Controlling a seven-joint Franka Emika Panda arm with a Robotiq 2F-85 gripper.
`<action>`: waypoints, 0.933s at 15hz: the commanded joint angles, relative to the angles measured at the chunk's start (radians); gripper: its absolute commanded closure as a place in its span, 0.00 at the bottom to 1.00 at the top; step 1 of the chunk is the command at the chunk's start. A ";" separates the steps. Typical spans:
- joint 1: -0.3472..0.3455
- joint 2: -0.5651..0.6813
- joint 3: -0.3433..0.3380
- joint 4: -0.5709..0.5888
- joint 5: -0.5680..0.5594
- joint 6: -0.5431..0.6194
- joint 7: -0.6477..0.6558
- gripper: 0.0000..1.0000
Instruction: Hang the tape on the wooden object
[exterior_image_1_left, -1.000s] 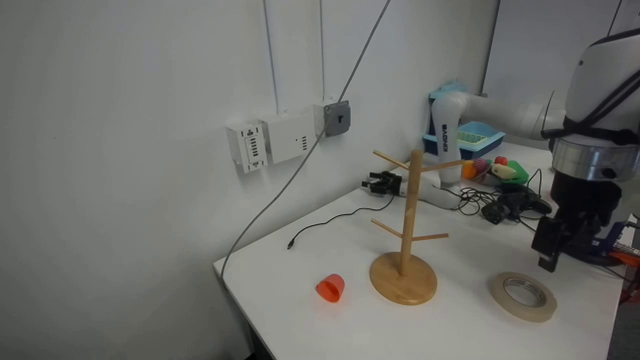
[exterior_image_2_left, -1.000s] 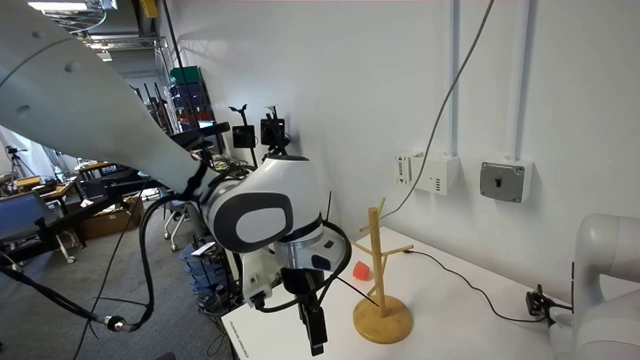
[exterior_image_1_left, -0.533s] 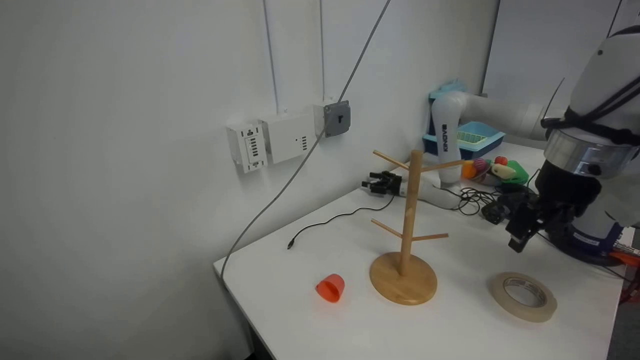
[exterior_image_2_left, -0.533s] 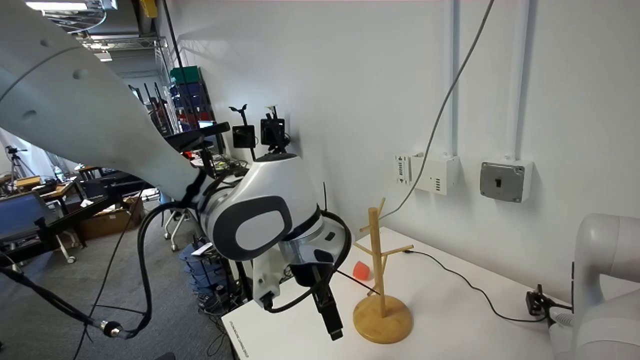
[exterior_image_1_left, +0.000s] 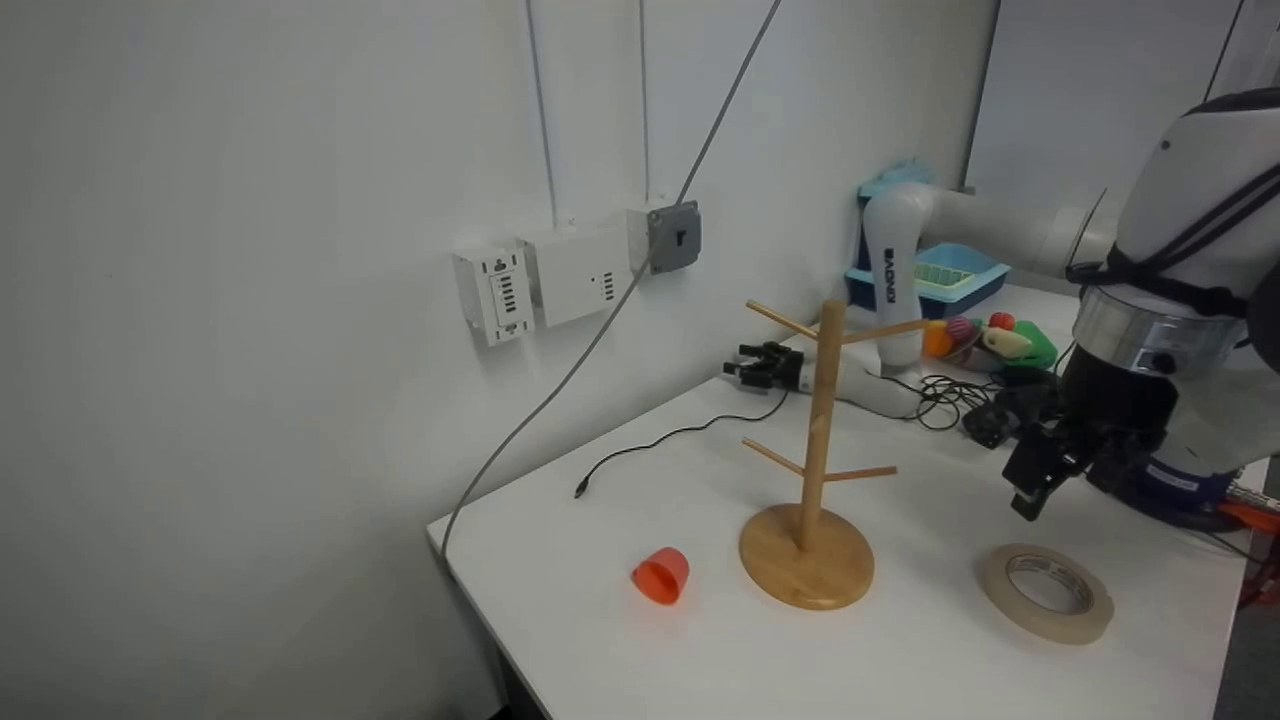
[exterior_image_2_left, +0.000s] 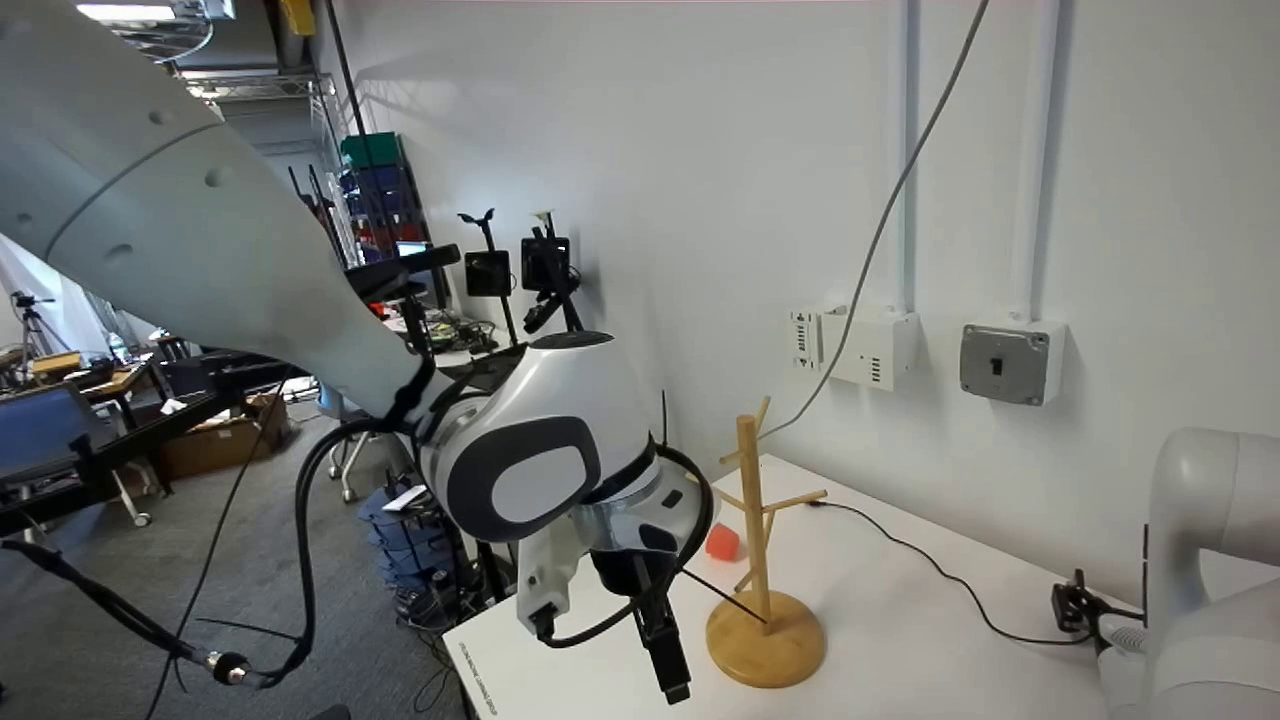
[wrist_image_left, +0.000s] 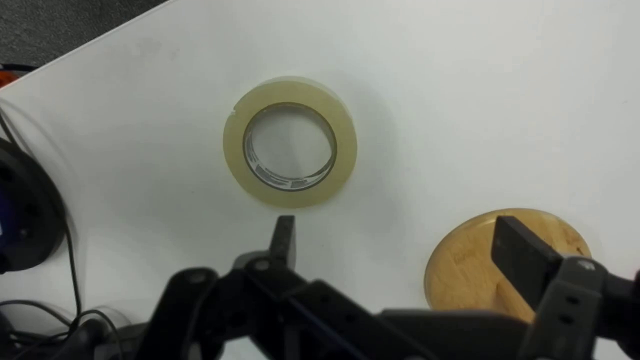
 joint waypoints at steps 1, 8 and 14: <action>0.011 0.000 -0.011 0.002 0.004 -0.002 -0.004 0.00; 0.017 0.078 -0.023 -0.005 -0.021 0.100 0.026 0.00; 0.066 0.234 -0.081 0.010 0.004 0.240 0.032 0.00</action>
